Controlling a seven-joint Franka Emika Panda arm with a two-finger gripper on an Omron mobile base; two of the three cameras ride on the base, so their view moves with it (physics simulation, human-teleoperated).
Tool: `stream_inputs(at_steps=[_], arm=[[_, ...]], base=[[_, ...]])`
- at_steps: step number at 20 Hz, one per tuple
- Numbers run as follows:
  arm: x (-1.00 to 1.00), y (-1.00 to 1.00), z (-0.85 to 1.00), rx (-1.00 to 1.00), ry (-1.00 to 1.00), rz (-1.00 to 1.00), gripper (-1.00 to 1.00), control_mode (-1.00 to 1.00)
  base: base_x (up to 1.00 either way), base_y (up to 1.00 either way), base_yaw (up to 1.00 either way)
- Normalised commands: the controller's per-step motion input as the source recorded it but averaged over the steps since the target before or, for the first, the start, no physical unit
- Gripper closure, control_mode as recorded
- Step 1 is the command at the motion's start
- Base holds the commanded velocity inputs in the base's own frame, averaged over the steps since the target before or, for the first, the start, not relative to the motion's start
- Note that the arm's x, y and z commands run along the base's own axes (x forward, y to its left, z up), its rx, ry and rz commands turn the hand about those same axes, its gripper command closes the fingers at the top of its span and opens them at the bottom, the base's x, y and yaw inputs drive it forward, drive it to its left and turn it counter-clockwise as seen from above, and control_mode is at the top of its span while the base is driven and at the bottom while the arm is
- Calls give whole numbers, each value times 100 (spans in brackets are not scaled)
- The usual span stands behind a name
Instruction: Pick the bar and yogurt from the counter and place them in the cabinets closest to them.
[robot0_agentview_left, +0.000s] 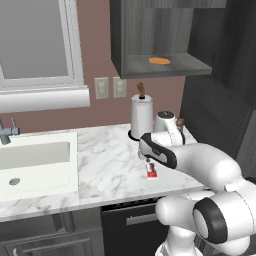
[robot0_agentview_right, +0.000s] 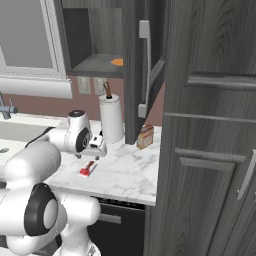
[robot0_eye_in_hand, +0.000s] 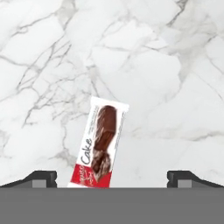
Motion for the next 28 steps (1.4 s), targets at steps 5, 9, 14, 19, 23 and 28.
stream_inputs(at_steps=[5,9,14,19,23,28], arm=[[0,0,-20,0,0,0,-100,-100],[0,6,-22,0,0,0,-100,-100],[1,10,-26,0,0,0,-100,-100],[0,2,-24,0,0,-1,-100,-100],[0,0,-24,0,0,-2,-100,-100],[4,0,-21,0,0,-1,-100,-100]], base=[[0,0,0],[0,0,0],[0,0,0],[0,0,0],[0,0,0],[0,0,0]])
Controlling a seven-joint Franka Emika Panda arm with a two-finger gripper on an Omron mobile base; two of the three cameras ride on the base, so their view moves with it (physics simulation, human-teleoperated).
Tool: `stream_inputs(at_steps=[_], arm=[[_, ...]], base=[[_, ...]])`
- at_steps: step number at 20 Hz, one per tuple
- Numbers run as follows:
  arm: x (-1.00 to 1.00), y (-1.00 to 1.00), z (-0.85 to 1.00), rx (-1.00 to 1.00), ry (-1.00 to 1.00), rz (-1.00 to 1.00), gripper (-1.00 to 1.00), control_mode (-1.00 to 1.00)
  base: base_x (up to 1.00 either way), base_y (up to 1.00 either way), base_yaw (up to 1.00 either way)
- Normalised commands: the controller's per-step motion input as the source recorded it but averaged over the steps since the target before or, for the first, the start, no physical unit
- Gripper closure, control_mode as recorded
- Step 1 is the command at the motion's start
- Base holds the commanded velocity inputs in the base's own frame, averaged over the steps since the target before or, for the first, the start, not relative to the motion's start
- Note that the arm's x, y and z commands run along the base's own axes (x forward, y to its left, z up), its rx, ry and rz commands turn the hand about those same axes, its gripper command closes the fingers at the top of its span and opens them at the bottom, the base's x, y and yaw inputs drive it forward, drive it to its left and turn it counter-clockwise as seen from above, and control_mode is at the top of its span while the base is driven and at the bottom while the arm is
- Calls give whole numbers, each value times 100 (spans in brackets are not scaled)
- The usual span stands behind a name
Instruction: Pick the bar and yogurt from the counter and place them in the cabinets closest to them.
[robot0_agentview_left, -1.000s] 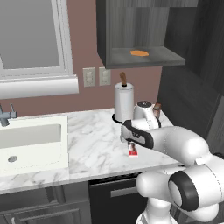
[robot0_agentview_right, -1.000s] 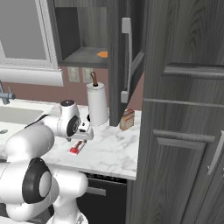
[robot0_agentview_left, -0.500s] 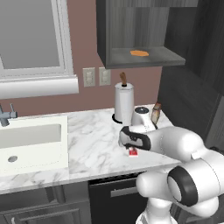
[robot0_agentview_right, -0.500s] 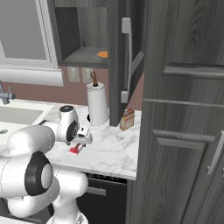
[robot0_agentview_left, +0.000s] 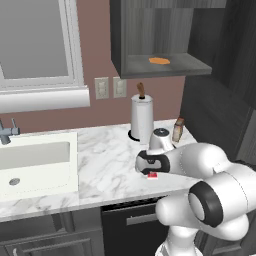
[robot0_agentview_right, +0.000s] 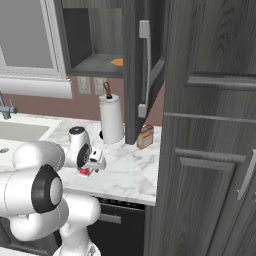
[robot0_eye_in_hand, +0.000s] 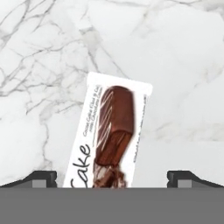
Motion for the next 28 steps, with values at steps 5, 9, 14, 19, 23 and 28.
stream_inputs(at_steps=[5,9,14,19,23,28], arm=[[0,0,-7,0,0,0,-100,-100],[0,0,0,0,0,0,-100,-100],[0,1,-3,0,0,0,100,-100],[0,0,-2,0,0,0,100,-100],[-13,-1,0,1,-4,2,100,-100],[-58,-12,21,0,-13,1,100,-100]], base=[[0,0,0],[0,0,0],[0,0,0],[0,0,0],[0,0,0],[0,0,0]])
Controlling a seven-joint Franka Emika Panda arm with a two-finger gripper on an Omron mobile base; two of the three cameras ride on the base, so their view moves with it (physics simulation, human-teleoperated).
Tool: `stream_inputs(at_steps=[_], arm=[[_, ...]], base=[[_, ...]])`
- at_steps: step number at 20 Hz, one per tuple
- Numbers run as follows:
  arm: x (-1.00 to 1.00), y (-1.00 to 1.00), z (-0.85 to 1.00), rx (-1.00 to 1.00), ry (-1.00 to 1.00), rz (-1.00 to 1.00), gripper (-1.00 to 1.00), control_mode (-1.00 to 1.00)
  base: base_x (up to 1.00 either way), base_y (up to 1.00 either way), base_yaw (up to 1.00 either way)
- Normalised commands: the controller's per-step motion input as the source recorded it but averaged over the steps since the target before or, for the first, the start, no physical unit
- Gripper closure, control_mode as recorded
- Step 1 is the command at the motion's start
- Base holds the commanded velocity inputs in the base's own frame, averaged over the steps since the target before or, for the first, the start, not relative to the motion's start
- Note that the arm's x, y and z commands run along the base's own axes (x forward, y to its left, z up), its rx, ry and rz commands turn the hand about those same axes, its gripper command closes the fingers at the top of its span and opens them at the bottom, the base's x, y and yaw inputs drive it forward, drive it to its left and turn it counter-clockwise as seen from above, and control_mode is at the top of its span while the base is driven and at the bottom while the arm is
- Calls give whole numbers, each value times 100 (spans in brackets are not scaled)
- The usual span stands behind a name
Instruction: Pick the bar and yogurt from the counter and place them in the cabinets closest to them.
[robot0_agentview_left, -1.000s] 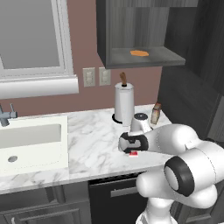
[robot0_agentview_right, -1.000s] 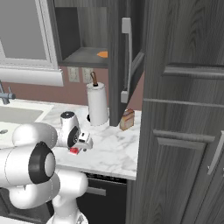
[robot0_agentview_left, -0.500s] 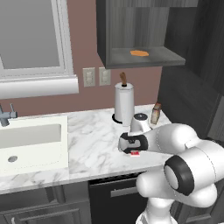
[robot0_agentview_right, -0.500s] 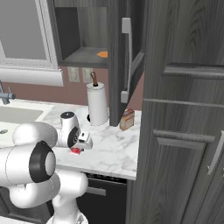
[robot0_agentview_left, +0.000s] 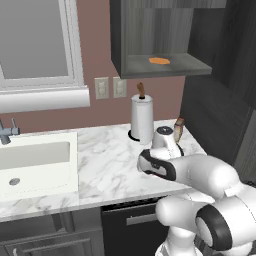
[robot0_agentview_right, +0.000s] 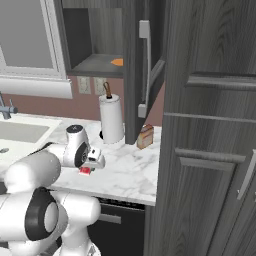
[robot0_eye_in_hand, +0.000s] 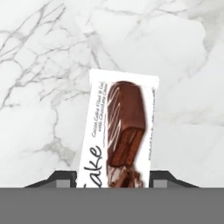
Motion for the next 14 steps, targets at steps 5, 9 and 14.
stream_inputs(at_steps=[5,9,14], arm=[[-59,-8,29,0,-3,0,100,-100],[-50,-11,35,0,0,0,100,-100],[-39,-12,48,0,0,0,100,-100]], base=[[0,0,0],[0,0,0],[0,0,0]])
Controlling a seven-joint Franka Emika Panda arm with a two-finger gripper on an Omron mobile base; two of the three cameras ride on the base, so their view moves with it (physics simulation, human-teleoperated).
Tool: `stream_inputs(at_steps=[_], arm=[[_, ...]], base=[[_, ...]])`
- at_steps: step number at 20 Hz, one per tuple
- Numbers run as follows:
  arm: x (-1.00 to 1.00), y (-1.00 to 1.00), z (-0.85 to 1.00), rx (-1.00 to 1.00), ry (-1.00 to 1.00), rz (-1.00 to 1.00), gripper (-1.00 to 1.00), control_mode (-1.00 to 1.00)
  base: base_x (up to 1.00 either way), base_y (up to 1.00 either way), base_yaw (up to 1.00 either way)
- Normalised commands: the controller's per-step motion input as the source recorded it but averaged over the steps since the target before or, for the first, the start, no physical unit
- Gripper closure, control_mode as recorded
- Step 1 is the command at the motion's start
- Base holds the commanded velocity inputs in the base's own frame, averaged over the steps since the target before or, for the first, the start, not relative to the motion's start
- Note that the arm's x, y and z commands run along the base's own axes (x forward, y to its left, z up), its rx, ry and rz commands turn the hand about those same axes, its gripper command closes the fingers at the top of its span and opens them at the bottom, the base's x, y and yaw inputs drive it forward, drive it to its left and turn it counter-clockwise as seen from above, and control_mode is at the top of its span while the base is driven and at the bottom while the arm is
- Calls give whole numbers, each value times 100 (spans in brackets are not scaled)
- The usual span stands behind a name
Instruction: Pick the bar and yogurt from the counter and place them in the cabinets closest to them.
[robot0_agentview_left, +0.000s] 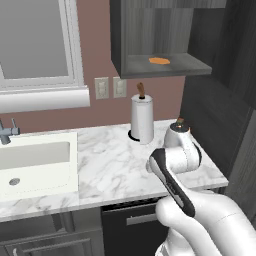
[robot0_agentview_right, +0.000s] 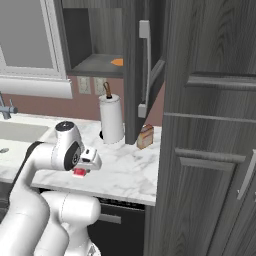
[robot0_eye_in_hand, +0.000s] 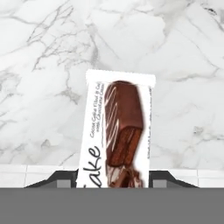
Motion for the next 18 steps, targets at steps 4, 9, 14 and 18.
stream_inputs(at_steps=[4,9,14,18], arm=[[-26,-9,63,0,0,0,100,-100],[-7,-3,70,0,0,0,100,-100],[-2,-6,85,0,0,0,100,-100],[-1,-6,85,0,-3,0,100,-100]], base=[[0,0,0],[0,0,0],[0,0,0],[0,0,0]])
